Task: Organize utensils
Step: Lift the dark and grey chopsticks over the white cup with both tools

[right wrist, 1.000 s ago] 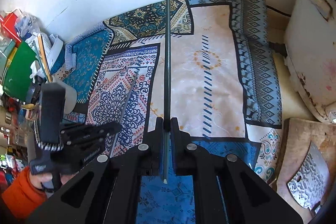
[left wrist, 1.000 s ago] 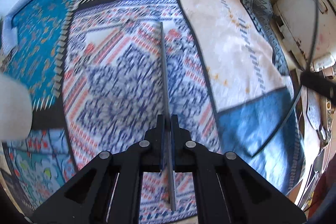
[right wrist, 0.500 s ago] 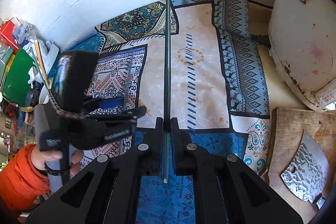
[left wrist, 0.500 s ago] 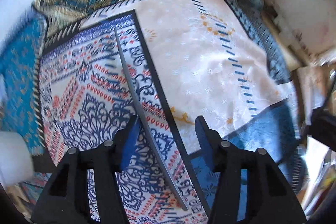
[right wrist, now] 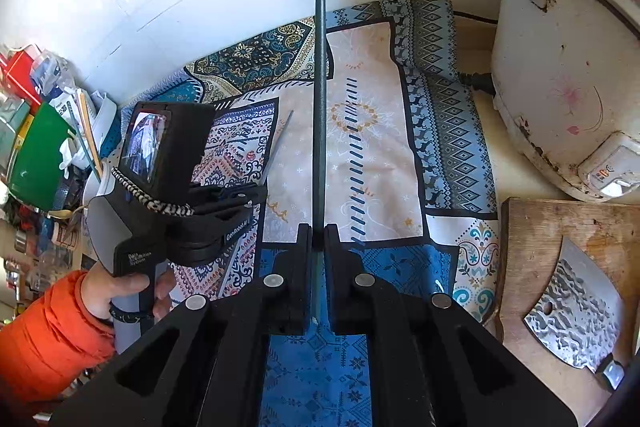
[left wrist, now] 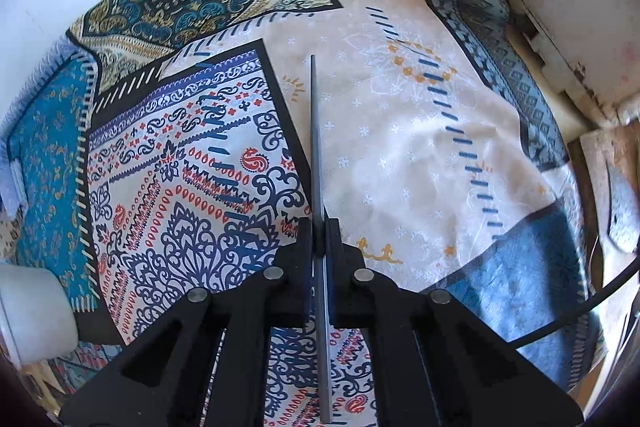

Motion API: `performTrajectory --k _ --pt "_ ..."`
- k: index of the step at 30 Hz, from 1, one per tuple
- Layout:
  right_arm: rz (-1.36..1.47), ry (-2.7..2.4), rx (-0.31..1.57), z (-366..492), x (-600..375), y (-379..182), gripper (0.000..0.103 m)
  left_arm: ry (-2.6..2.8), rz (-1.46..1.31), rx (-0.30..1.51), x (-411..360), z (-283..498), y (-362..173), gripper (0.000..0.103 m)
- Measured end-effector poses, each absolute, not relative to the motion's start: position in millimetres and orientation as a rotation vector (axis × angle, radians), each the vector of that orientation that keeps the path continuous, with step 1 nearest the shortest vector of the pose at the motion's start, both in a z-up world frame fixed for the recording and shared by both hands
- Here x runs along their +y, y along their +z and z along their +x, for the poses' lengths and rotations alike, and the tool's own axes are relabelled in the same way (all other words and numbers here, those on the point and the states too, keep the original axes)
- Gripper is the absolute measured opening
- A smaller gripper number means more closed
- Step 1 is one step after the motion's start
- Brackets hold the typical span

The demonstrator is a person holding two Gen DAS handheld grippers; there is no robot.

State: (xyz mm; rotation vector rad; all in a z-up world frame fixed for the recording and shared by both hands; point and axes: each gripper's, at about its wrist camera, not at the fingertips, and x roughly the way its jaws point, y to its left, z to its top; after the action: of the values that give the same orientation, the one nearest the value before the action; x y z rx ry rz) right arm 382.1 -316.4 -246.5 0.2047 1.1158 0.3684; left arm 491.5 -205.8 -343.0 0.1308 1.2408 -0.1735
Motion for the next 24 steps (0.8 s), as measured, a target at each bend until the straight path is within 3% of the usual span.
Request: performTrajectory --k 10,24 --pt "0.201 0.38 1.079 381.5 -302.1 -233.6 0.005 -0.196 0.079 1.188 -183.3 445.3 -318.6 0.004" --pt "0.127 0.472 0.987 383.7 -239.5 -189.2 0.005 -0.14 -0.048 0.894 -83.0 382.5 -197.3 0.004"
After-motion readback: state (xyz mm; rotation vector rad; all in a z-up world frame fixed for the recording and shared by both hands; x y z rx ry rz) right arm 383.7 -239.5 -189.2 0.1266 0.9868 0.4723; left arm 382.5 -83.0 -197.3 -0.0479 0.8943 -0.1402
